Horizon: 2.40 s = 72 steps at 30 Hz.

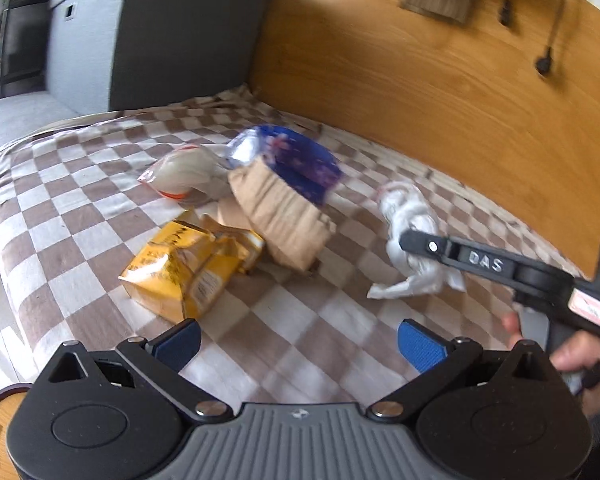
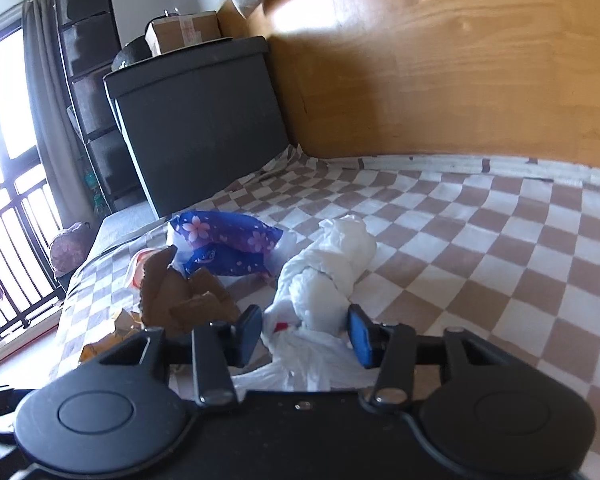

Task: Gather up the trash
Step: 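Grasp the white plastic bag with the right tool while the left tool grasps the yellow box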

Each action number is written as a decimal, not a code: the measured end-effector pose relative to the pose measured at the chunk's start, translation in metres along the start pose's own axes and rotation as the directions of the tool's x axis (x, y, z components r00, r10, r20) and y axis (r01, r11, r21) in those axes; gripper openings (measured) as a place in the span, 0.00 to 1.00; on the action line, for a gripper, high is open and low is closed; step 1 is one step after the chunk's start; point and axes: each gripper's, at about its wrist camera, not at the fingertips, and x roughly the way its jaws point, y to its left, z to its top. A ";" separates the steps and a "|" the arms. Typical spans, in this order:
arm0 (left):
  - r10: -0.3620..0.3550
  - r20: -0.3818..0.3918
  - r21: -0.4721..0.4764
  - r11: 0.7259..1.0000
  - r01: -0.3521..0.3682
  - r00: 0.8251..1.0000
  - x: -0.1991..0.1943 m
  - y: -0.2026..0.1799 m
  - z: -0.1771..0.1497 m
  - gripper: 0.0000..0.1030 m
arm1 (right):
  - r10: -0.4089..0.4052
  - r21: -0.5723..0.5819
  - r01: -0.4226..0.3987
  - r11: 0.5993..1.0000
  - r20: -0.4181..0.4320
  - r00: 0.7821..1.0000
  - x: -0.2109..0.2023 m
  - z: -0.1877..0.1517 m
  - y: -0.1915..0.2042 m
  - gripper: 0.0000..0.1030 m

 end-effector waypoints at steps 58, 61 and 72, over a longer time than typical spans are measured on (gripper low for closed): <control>0.275 -0.014 0.147 0.951 -0.270 0.961 0.035 0.040 0.023 0.68 | -0.069 0.019 0.071 0.997 -0.098 0.993 -0.034 -0.027 -0.021 0.47; 0.260 -0.038 0.126 0.959 -0.253 0.965 0.031 0.038 0.016 0.68 | -0.081 0.002 0.081 0.997 -0.107 0.991 -0.036 -0.028 -0.019 0.47; 0.209 -0.060 0.054 0.977 -0.206 0.976 0.036 0.041 0.013 0.83 | -0.069 0.007 0.070 0.997 -0.110 0.992 -0.040 -0.032 -0.020 0.47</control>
